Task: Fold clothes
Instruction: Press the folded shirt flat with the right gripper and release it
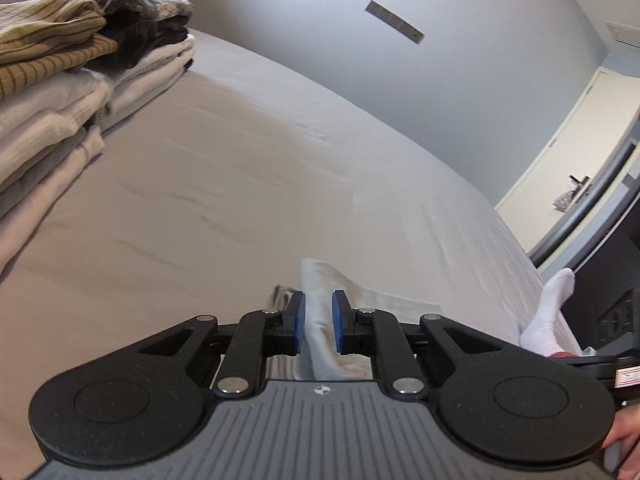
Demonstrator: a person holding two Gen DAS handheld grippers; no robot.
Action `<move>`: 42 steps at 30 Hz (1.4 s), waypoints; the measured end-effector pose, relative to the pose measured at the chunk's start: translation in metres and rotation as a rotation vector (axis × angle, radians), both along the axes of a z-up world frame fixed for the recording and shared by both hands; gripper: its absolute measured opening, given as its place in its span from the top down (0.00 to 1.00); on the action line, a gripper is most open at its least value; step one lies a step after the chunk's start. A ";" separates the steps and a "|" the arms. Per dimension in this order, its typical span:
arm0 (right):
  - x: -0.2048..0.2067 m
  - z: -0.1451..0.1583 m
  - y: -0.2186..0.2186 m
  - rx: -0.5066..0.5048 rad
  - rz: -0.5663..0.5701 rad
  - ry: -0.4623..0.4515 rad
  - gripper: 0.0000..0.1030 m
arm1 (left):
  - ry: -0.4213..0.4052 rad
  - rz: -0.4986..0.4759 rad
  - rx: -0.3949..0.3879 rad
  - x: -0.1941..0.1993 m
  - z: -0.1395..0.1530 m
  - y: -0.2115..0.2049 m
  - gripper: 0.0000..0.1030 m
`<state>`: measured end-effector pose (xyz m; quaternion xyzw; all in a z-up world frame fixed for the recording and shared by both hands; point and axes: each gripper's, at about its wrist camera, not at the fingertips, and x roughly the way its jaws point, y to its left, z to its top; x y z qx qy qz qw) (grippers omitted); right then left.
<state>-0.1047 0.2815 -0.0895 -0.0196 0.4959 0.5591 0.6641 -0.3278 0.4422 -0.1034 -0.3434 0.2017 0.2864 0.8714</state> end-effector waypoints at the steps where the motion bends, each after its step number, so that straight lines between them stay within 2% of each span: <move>1: -0.001 -0.001 0.001 0.003 0.014 0.016 0.83 | 0.005 -0.005 0.004 0.001 0.000 -0.001 0.85; 5: -0.007 -0.007 0.003 0.013 0.068 0.078 0.83 | 0.021 -0.011 0.002 0.003 -0.002 -0.001 0.85; 11: -0.043 -0.016 0.009 -0.035 0.206 0.036 0.89 | 0.002 -0.054 -0.009 0.005 -0.002 -0.003 0.85; 15: -0.052 -0.030 0.015 -0.083 0.242 0.017 0.88 | 0.014 -0.156 -0.013 0.014 -0.004 -0.010 0.85; 21: -0.049 -0.020 0.007 -0.070 0.237 -0.007 0.84 | 0.111 -0.239 -0.055 0.029 -0.012 -0.018 0.85; 24: -0.043 -0.009 -0.007 -0.052 0.215 -0.045 0.79 | 0.099 -0.224 -0.074 0.024 -0.010 -0.018 0.85; 27: -0.030 0.001 -0.026 -0.041 0.143 -0.116 0.79 | 0.098 -0.238 -0.096 0.019 -0.010 -0.019 0.85; 29: -0.018 0.005 -0.041 -0.044 0.089 -0.144 0.79 | 0.130 -0.237 -0.106 0.018 -0.012 -0.022 0.85; 35: 0.001 -0.010 -0.071 -0.154 0.014 -0.125 0.79 | 0.224 -0.202 -0.150 0.018 -0.024 -0.015 0.87; 38: -0.004 -0.021 -0.075 -0.216 0.053 -0.155 0.82 | 0.267 -0.178 -0.173 0.018 -0.031 -0.011 0.98; 42: -0.005 -0.034 -0.072 -0.282 0.078 -0.197 0.96 | 0.284 -0.169 -0.196 0.018 -0.037 -0.007 0.98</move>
